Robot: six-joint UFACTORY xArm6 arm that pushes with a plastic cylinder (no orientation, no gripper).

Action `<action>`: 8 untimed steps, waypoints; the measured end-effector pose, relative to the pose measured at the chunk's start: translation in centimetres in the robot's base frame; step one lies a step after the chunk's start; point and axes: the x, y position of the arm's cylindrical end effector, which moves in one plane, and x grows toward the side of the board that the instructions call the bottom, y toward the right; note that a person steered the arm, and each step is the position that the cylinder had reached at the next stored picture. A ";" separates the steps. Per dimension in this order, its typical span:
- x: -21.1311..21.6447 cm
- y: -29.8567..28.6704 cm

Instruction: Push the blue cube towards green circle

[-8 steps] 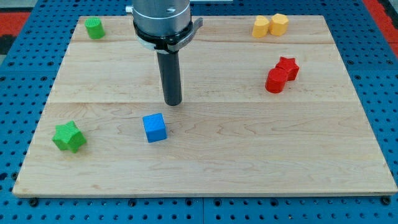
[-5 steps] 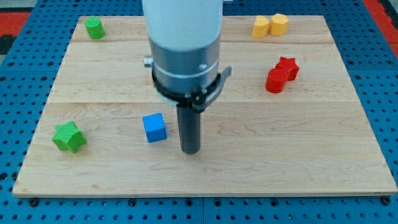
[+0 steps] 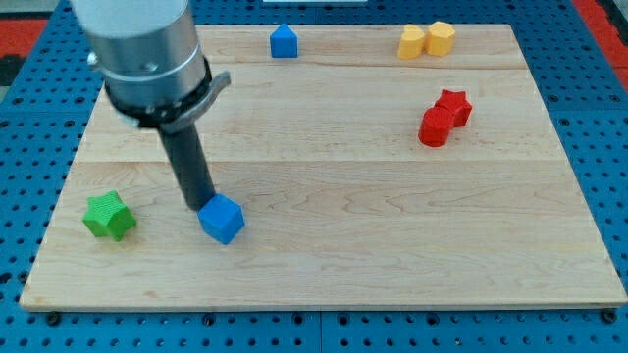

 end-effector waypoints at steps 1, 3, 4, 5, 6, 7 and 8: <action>4.4 0.0; 3.9 4.7; -3.2 5.8; -7.0 5.3; -11.7 3.0; -17.8 3.0; -19.5 2.3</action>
